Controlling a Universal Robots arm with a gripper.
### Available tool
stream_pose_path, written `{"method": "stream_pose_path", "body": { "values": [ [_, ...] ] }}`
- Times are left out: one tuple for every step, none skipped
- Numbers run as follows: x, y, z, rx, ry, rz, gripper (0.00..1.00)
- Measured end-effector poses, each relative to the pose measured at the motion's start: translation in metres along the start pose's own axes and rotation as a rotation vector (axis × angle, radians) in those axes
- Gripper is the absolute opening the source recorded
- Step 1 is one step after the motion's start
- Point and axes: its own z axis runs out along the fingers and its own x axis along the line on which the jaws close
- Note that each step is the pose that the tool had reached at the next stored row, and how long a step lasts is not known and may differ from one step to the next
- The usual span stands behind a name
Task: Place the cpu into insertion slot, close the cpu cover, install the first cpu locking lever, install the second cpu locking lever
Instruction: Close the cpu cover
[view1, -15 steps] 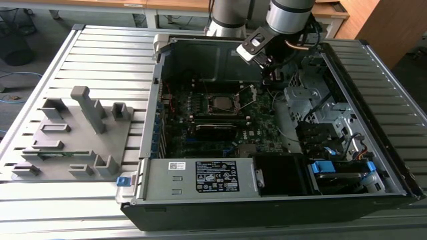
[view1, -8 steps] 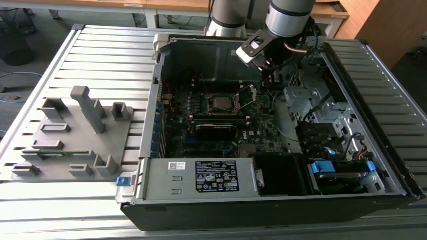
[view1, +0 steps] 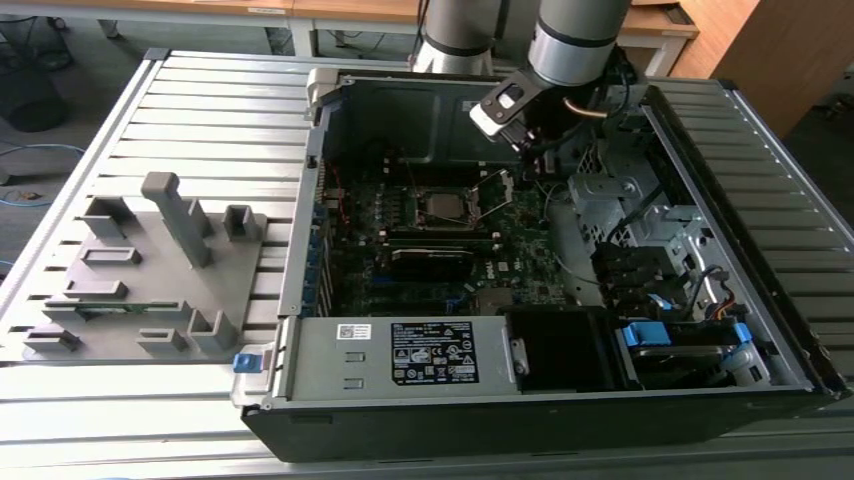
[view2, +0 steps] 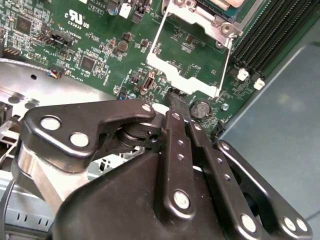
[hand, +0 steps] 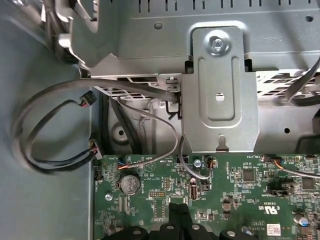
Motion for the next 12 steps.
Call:
{"method": "stream_pose_path", "body": {
  "values": [
    [0.0,0.0,0.0008,-0.0001,-0.0001,0.002,0.11],
    [-0.0001,-0.0001,0.001,-0.0001,-0.0003,0.003,0.11],
    [-0.0001,-0.0001,0.0009,-0.0001,-0.0003,0.003,0.11],
    [-0.0001,-0.0001,0.001,-0.0001,-0.0003,0.003,0.11],
    [-0.0001,-0.0001,0.001,-0.0001,-0.0003,0.003,0.11],
    [-0.0001,-0.0001,0.001,-0.0001,-0.0003,0.003,0.11],
    [-0.0001,-0.0003,0.001,-0.0002,-0.0002,0.003,0.11],
    [-0.0001,-0.0011,0.0011,-0.0002,-0.0001,0.003,0.11],
    [-0.0001,-0.0026,0.0011,-0.0003,-0.0001,0.003,0.11],
    [-0.0002,-0.005,0.001,-0.0005,0.0,0.003,0.11],
    [-0.0004,-0.0076,0.0009,-0.0007,-0.0002,0.003,0.11],
    [-0.0005,-0.0115,0.0007,-0.0015,0.0,0.003,0.11]
  ]
}}
